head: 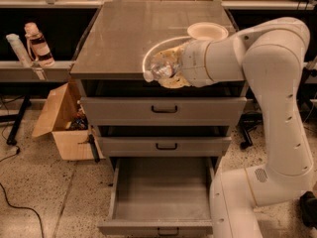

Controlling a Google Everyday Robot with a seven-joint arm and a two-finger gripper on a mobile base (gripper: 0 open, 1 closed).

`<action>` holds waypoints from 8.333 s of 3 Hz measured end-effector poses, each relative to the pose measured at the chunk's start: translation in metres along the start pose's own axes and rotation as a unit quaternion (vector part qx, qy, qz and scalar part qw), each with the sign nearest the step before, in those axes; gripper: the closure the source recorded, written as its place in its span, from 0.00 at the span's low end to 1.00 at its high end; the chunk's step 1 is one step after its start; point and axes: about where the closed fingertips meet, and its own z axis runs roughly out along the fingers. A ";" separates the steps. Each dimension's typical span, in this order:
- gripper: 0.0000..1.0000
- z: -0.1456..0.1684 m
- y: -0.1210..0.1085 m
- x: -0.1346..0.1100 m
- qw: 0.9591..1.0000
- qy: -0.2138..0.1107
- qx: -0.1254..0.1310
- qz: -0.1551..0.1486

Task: Place water bottle into bottom drawer

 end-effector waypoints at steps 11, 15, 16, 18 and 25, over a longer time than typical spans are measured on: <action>1.00 0.029 0.213 0.026 0.960 0.107 -0.081 0.246; 1.00 0.077 0.318 0.076 0.926 0.121 -0.107 0.340; 1.00 0.092 0.342 0.081 0.921 0.110 -0.117 0.355; 1.00 0.112 0.380 0.079 0.912 0.088 -0.139 0.376; 1.00 0.167 0.505 0.130 0.882 0.184 -0.174 0.398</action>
Offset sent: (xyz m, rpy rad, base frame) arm 0.0024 0.0018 0.0046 -0.0180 -0.0433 -0.0229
